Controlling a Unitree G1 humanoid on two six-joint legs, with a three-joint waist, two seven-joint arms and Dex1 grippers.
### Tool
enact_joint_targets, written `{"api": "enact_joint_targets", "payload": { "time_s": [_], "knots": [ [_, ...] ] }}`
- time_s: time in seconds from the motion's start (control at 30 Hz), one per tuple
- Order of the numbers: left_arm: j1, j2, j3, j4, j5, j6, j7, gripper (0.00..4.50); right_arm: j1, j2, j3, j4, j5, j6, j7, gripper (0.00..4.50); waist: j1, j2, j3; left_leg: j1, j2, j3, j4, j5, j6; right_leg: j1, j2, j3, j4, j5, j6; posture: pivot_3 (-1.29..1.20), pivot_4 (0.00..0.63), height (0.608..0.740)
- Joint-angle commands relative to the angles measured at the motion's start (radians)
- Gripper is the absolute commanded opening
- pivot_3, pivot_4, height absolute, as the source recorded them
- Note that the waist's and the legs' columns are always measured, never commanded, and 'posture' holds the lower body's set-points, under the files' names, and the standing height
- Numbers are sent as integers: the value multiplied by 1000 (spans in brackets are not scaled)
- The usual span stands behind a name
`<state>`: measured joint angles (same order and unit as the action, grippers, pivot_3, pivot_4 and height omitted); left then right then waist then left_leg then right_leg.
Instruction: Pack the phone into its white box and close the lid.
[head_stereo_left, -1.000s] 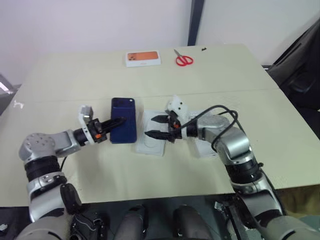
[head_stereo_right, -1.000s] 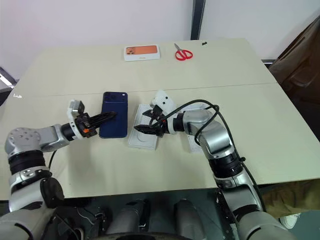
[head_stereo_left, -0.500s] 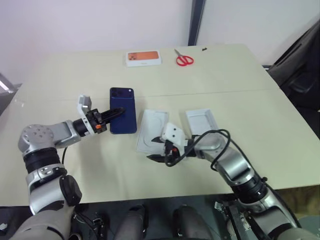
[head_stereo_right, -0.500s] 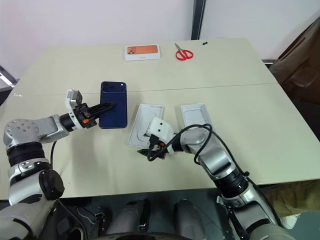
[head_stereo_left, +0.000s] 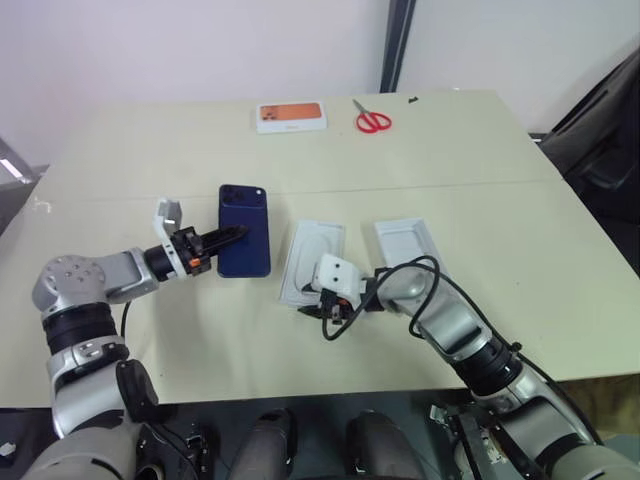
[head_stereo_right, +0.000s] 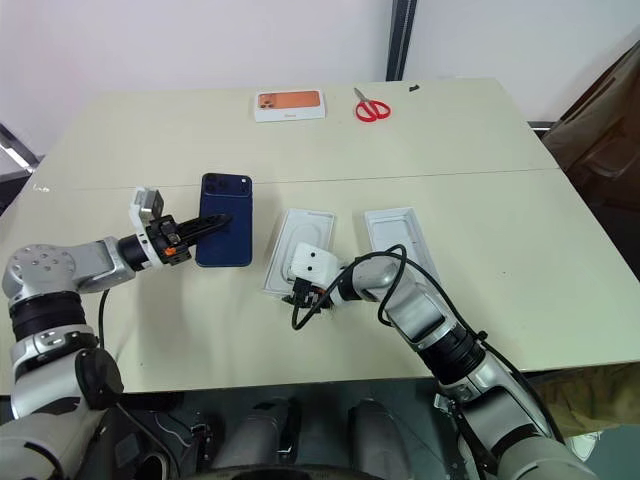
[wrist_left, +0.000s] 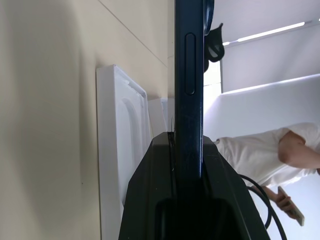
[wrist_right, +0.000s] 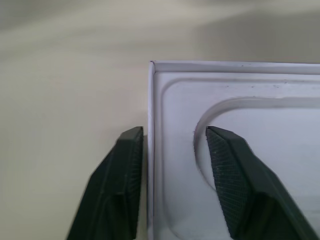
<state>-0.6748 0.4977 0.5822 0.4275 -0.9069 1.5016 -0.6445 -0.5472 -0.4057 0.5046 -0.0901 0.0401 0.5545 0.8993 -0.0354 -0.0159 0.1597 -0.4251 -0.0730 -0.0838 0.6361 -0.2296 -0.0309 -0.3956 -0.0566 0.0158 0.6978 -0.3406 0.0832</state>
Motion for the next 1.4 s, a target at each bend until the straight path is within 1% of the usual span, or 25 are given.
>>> {"api": "enact_joint_targets", "payload": {
  "time_s": [0.03, 0.27, 0.37, 0.57, 0.73, 0.93, 1.17, 1.4],
  "knots": [
    [-7, 6, 22, -38, -37, 0, -3, 0, 0, -8, 2, 1, -6, -11, 17, 2030, 0, 0, 0, 0, 0, 0, 0, 0, 0, 0, 0, 0, 0, 0, 0, 0, 150, 740],
    [-10, 0, 4, -35, -33, -5, -3, 0, 27, -44, 6, -7, -21, -77, 55, 2030, 0, 0, 0, 0, 0, 0, 0, 0, 0, 0, 0, 0, 0, 0, 0, 0, 150, 740],
    [-11, -1, 2, -31, -31, -7, -6, 0, 26, -43, -22, -24, -1, -87, 63, 2030, 1, 0, 0, 0, 0, 0, 0, 0, 0, 0, 0, 0, 0, 0, 0, 0, 150, 740],
    [-10, 1, -13, -15, -26, -16, -18, 0, 78, -103, -16, -70, 16, -165, 144, 2030, 1, 0, 0, 0, 0, 0, 1, 0, 0, 0, 0, 0, 0, 0, 0, 0, 150, 740],
    [-11, -5, -18, -14, -30, -5, -18, 0, 84, -105, -25, -73, 43, -180, 181, 2030, -1, 0, 0, 0, 0, 0, 1, 0, 0, 0, 0, 0, 0, 0, 0, 0, 150, 740],
    [-19, -14, -17, -10, -36, 10, -16, 0, 60, -97, -52, -62, 45, -207, 182, 2030, -1, 0, 0, 0, 0, 0, 1, 0, 0, 1, 0, 0, 0, 0, 0, 0, 150, 740],
    [-23, -55, -17, -33, -50, 57, -5, 0, 39, -122, -122, -84, 75, -220, 194, 2030, 2, 0, 0, 0, 0, 0, 2, 0, 0, 1, 0, 0, 0, 0, 0, 0, 150, 740],
    [-26, -143, -21, -102, -71, 101, 24, 0, 101, -224, -308, -195, 232, -58, 205, 2030, 21, 0, 0, -1, 0, 0, 8, -2, 3, 3, 0, -1, 0, 0, 0, 0, 150, 740]
  ]
}}
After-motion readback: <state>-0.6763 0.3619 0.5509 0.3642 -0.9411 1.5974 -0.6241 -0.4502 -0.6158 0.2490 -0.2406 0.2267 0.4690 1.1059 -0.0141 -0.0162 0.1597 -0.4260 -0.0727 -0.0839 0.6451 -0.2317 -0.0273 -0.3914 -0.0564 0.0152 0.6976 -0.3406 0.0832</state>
